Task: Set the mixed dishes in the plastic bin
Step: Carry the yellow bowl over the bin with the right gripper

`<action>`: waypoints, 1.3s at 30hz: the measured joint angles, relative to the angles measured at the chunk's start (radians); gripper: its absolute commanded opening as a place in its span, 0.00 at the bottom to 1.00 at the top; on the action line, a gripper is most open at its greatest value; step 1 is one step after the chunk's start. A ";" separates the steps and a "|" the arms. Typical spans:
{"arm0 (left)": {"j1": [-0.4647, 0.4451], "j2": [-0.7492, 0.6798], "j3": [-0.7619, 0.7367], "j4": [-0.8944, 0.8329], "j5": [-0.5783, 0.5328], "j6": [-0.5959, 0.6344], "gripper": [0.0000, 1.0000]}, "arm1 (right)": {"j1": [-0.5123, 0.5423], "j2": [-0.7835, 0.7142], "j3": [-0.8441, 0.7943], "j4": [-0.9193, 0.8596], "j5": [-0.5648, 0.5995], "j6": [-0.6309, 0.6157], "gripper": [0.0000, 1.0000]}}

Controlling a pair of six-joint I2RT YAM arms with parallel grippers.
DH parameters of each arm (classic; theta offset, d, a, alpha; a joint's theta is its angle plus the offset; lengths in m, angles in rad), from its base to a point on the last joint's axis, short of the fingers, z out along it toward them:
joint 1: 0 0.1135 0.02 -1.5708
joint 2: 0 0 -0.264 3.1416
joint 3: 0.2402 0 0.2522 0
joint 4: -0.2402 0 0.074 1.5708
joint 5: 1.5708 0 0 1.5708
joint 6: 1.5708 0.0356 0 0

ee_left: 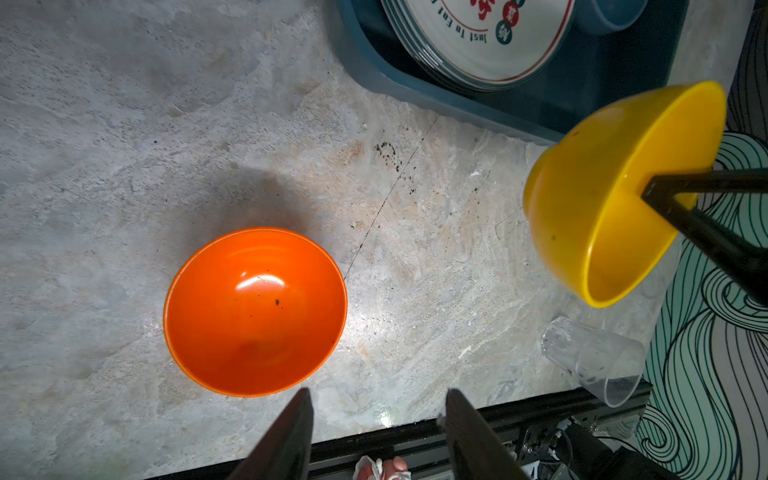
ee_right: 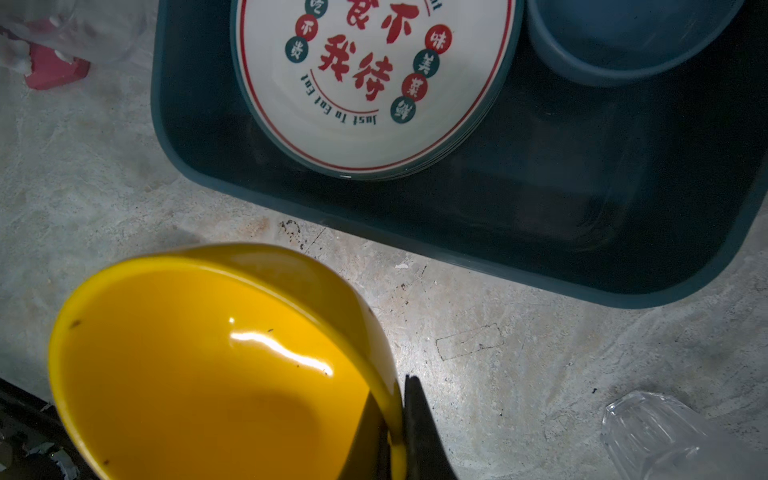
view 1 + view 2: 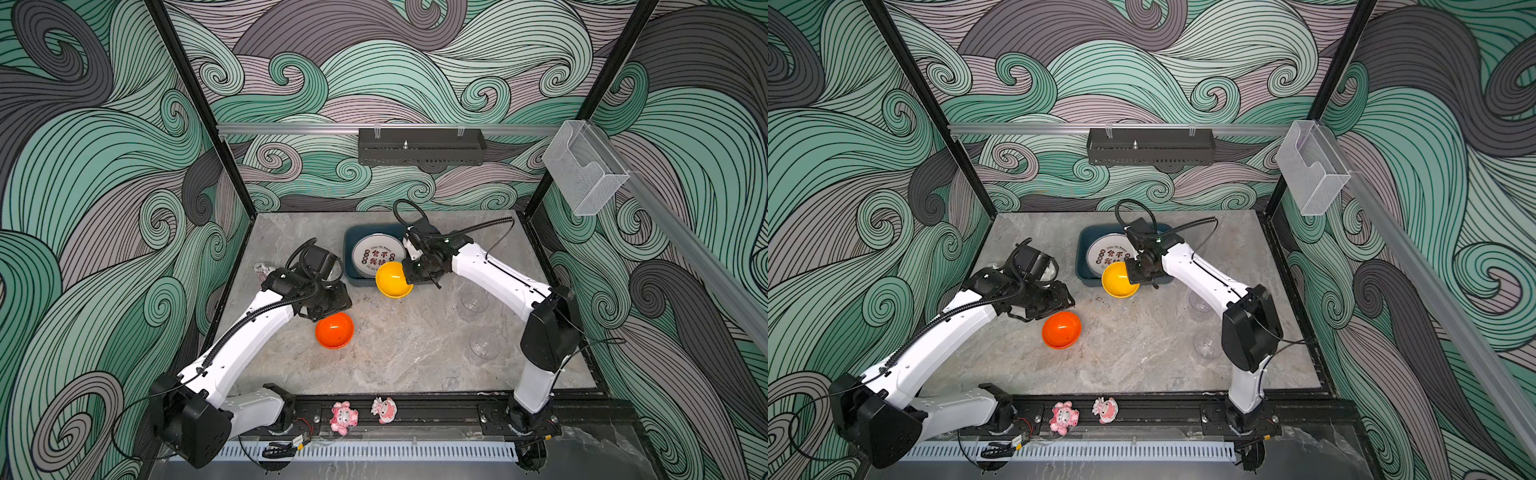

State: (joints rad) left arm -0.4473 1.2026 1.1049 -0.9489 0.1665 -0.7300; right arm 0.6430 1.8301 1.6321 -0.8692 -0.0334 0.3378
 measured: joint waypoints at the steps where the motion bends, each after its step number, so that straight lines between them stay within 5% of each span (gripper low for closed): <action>1: 0.000 -0.002 -0.003 0.000 -0.002 -0.001 0.58 | -0.011 0.010 0.012 -0.005 0.005 -0.003 0.01; 39: 0.035 -0.052 -0.062 -0.045 -0.010 -0.007 0.58 | -0.341 0.541 0.702 -0.131 0.053 0.018 0.03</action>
State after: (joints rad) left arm -0.4126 1.1503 1.0431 -0.9943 0.1562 -0.7372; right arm 0.3016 2.3707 2.3344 -1.0000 0.0200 0.3561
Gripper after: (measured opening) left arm 0.581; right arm 0.083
